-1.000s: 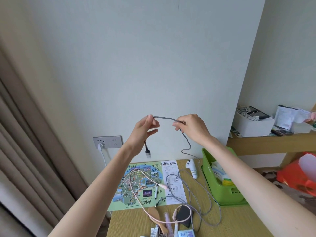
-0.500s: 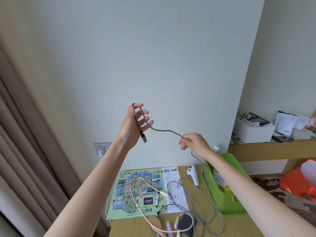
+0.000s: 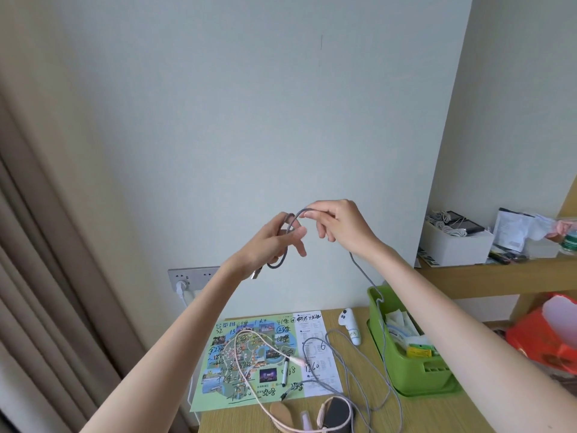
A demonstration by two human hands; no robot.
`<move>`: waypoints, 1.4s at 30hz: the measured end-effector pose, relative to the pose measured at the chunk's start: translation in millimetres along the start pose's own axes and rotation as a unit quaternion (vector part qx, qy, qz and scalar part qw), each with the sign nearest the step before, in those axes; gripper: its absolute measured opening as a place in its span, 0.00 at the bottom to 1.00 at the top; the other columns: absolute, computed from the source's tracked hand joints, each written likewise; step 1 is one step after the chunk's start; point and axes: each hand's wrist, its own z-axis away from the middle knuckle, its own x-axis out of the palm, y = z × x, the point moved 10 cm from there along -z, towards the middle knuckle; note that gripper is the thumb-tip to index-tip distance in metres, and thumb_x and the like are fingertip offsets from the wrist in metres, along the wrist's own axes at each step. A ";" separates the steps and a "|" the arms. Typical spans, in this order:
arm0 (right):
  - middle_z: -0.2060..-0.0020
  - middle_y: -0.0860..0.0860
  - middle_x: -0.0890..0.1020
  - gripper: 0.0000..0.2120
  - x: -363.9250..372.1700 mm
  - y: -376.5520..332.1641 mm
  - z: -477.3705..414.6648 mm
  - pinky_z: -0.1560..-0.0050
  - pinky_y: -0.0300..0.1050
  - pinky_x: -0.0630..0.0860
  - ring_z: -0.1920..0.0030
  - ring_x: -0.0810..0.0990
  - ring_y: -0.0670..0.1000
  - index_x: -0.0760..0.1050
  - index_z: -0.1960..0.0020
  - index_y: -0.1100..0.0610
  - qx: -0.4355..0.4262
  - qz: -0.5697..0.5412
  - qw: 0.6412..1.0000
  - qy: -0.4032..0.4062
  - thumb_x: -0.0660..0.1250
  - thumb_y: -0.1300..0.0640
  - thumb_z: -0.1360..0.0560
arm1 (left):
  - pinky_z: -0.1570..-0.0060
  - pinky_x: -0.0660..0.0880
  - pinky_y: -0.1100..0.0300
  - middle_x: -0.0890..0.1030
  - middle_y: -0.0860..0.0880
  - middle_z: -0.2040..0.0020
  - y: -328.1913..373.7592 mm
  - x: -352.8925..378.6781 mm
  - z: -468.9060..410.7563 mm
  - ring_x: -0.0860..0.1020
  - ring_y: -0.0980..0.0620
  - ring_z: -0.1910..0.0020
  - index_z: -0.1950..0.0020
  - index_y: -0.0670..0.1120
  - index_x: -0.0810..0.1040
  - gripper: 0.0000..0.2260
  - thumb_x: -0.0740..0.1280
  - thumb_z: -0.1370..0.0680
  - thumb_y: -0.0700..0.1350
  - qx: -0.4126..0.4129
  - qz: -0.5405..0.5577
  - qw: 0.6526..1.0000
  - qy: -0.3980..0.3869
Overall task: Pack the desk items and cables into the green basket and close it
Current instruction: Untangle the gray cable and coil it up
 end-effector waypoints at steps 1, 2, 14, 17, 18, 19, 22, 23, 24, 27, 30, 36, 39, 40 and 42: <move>0.74 0.49 0.78 0.11 -1.1 -2.6 -1.0 0.68 0.45 0.71 0.76 0.70 0.48 0.82 0.56 0.42 -0.003 0.006 1.000 0.002 0.62 0.42 0.25 | 0.75 0.56 0.66 0.84 0.43 0.60 2.6 4.5 0.6 0.59 0.54 0.73 0.50 0.45 0.66 0.11 0.61 0.18 0.51 0.004 -0.002 1.000 -0.007; 0.74 0.49 0.78 0.10 -2.4 -3.9 -1.6 0.68 0.45 0.71 0.76 0.70 0.48 0.82 0.55 0.41 -0.003 0.007 1.000 0.006 0.62 0.43 0.24 | 0.75 0.57 0.66 0.82 0.45 0.62 5.2 7.5 1.5 0.60 0.54 0.73 0.52 0.45 0.65 0.10 0.59 0.17 0.50 0.007 0.004 1.000 -0.009; 0.73 0.52 0.68 0.18 19.1 31.0 29.6 0.70 0.36 0.69 0.75 0.66 0.44 0.77 0.58 0.62 0.119 -0.155 0.980 -0.024 0.57 0.53 0.17 | 0.73 0.62 0.68 0.73 0.53 0.69 21.9 -18.6 1.8 0.64 0.59 0.76 0.43 0.42 0.77 0.16 0.52 0.15 0.48 0.043 0.027 0.994 0.100; 0.72 0.55 0.67 0.18 26.3 25.4 33.3 0.71 0.35 0.67 0.75 0.65 0.45 0.73 0.60 0.61 0.123 -0.177 0.976 -0.031 0.55 0.53 0.16 | 0.67 0.66 0.68 0.78 0.52 0.64 22.5 -14.8 1.1 0.68 0.60 0.71 0.44 0.43 0.79 0.17 0.52 0.15 0.48 0.047 0.007 0.992 0.120; 0.72 0.55 0.67 0.18 27.8 23.2 33.8 0.72 0.35 0.66 0.75 0.65 0.45 0.72 0.60 0.61 0.123 -0.187 0.974 -0.034 0.55 0.54 0.16 | 0.64 0.67 0.67 0.80 0.52 0.60 23.5 -14.0 1.3 0.70 0.59 0.67 0.43 0.43 0.80 0.17 0.52 0.15 0.48 0.049 0.009 0.991 0.125; 0.72 0.55 0.66 0.18 29.0 21.3 34.1 0.73 0.34 0.65 0.76 0.65 0.45 0.72 0.61 0.61 0.124 -0.197 0.972 -0.036 0.55 0.54 0.17 | 0.60 0.69 0.66 0.80 0.52 0.57 24.6 -13.4 1.7 0.72 0.58 0.62 0.43 0.44 0.80 0.17 0.52 0.15 0.48 0.050 0.015 0.990 0.129; 0.74 0.54 0.66 0.19 31.5 17.6 34.6 0.76 0.33 0.63 0.77 0.65 0.45 0.71 0.63 0.60 0.134 -0.218 0.966 -0.043 0.57 0.53 0.17 | 0.44 0.72 0.59 0.82 0.53 0.45 26.4 -8.7 0.7 0.79 0.55 0.45 0.39 0.45 0.78 0.17 0.52 0.15 0.49 0.049 0.047 0.992 0.108; 0.75 0.53 0.66 0.19 32.5 16.6 34.3 0.76 0.34 0.63 0.77 0.65 0.45 0.71 0.64 0.60 0.137 -0.224 0.964 -0.045 0.57 0.53 0.17 | 0.40 0.71 0.57 0.82 0.53 0.42 27.2 -4.8 0.0 0.79 0.56 0.42 0.37 0.45 0.77 0.17 0.52 0.15 0.50 0.051 0.061 0.993 0.092; 0.76 0.52 0.66 0.19 33.7 15.7 34.1 0.76 0.34 0.63 0.78 0.65 0.45 0.71 0.64 0.60 0.140 -0.230 0.962 -0.048 0.57 0.52 0.17 | 0.37 0.69 0.57 0.82 0.53 0.40 28.5 -0.8 -0.4 0.78 0.58 0.39 0.35 0.45 0.76 0.18 0.51 0.15 0.50 0.055 0.075 0.993 0.077; 0.78 0.51 0.67 0.21 39.5 14.2 33.8 0.76 0.35 0.63 0.77 0.64 0.47 0.72 0.67 0.58 0.152 -0.239 0.957 -0.065 0.59 0.49 0.18 | 0.32 0.64 0.57 0.81 0.56 0.39 32.3 6.4 -0.1 0.73 0.60 0.34 0.33 0.46 0.74 0.18 0.51 0.15 0.52 0.064 0.104 0.991 0.061; 0.78 0.51 0.69 0.23 46.3 16.0 35.5 0.75 0.35 0.65 0.76 0.61 0.50 0.72 0.68 0.56 0.174 -0.240 0.950 -0.094 0.59 0.45 0.20 | 0.33 0.66 0.58 0.83 0.53 0.42 31.1 10.4 -1.1 0.76 0.57 0.37 0.33 0.47 0.75 0.18 0.51 0.15 0.51 0.059 0.147 0.986 0.061; 0.76 0.49 0.70 0.22 53.5 23.1 38.5 0.63 0.40 0.71 0.75 0.67 0.46 0.75 0.67 0.56 0.191 -0.194 0.954 -0.122 0.64 0.42 0.22 | 0.50 0.72 0.60 0.73 0.52 0.59 23.0 8.3 -1.5 0.75 0.54 0.53 0.32 0.48 0.74 0.18 0.53 0.16 0.53 0.039 0.257 0.962 0.081; 0.74 0.49 0.70 0.18 44.2 31.7 42.4 0.60 0.42 0.68 0.72 0.68 0.46 0.76 0.67 0.58 0.191 -0.167 0.961 -0.113 0.67 0.47 0.24 | 0.50 0.75 0.61 0.70 0.52 0.61 15.9 -7.6 -1.0 0.72 0.55 0.60 0.33 0.50 0.75 0.17 0.54 0.16 0.54 0.033 0.271 0.956 0.103; 0.74 0.50 0.69 0.17 40.1 34.8 43.8 0.59 0.41 0.66 0.71 0.68 0.46 0.77 0.67 0.57 0.190 -0.153 0.963 -0.110 0.69 0.48 0.24 | 0.53 0.75 0.63 0.69 0.52 0.61 12.4 -14.5 -0.3 0.70 0.56 0.62 0.34 0.52 0.76 0.17 0.53 0.16 0.54 0.028 0.264 0.958 0.112; 0.74 0.49 0.69 0.14 31.8 41.0 45.9 0.58 0.42 0.64 0.69 0.68 0.46 0.78 0.67 0.56 0.189 -0.124 0.969 -0.100 0.70 0.50 0.26 | 0.61 0.71 0.66 0.68 0.53 0.61 4.5 -28.9 1.8 0.67 0.57 0.65 0.36 0.55 0.77 0.16 0.53 0.16 0.55 0.015 0.245 0.960 0.136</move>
